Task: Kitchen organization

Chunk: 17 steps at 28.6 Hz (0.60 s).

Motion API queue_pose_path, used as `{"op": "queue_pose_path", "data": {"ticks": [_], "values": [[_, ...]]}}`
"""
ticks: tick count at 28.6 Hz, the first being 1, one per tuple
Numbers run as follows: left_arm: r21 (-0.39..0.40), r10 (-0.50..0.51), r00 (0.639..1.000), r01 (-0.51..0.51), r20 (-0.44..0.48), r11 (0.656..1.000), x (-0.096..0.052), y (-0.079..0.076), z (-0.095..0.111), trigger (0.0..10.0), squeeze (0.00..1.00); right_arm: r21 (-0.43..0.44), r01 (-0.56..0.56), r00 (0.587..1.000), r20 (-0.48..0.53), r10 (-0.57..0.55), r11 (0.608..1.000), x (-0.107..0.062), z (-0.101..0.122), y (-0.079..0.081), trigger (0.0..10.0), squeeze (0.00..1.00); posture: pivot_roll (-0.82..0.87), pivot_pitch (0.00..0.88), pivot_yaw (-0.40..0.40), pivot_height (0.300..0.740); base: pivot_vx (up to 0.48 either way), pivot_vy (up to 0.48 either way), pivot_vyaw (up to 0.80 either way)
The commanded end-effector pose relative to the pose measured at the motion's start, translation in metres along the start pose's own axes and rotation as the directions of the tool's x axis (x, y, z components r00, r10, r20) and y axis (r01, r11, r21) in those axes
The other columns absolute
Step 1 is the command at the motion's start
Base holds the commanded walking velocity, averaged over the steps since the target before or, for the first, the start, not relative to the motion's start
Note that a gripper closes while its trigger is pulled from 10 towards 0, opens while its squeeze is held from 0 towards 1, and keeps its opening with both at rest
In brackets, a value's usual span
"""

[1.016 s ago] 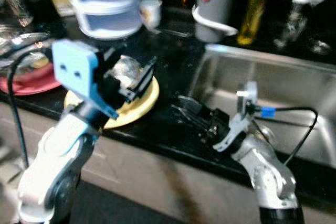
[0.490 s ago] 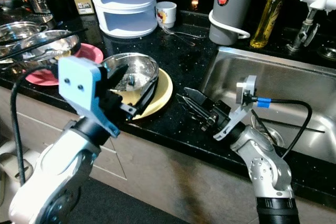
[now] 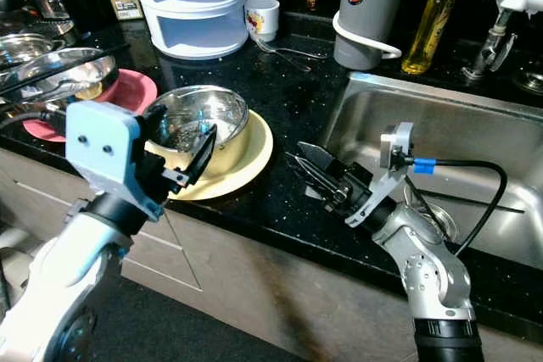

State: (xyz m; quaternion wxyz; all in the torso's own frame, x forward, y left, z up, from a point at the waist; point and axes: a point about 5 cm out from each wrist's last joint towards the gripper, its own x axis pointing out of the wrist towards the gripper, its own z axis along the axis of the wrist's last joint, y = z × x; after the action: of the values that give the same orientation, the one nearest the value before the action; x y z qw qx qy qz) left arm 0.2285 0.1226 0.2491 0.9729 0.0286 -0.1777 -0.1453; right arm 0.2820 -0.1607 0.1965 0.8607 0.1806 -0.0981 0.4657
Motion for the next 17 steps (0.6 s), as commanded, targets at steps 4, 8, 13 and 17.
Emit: {"op": "queue_pose_path", "data": {"ticks": [4,8,13,17], "values": [[-0.064,-0.018,0.999,0.016,-0.026,0.998,-0.002,0.000,-0.011,10.0,0.00,-0.002,-0.028,1.000,0.015,0.028,1.000,-0.001,0.005,0.002,10.0,0.00,0.06,0.079,-0.034,0.740,0.000,0.000,0.00],[-0.108,-0.064,0.995,0.056,-0.073,0.993,-0.009,-0.004,-0.027,10.0,0.00,-0.009,-0.066,0.997,0.036,0.066,0.998,-0.003,0.012,0.006,10.0,0.00,0.06,0.078,-0.029,0.740,0.000,0.000,0.00],[-0.165,-0.049,0.994,0.032,-0.102,0.986,-0.015,-0.002,-0.039,10.0,0.00,-0.015,-0.150,0.989,0.016,0.150,0.989,-0.007,0.016,0.016,10.0,0.00,0.05,0.074,-0.029,0.740,0.000,0.000,0.00],[-0.161,-0.043,0.994,0.026,-0.103,0.987,-0.015,0.000,-0.041,10.0,0.00,-0.009,-0.158,0.987,0.007,0.158,0.987,-0.008,0.015,0.017,10.0,0.00,0.05,0.071,-0.031,0.740,0.000,0.000,0.00]]}}
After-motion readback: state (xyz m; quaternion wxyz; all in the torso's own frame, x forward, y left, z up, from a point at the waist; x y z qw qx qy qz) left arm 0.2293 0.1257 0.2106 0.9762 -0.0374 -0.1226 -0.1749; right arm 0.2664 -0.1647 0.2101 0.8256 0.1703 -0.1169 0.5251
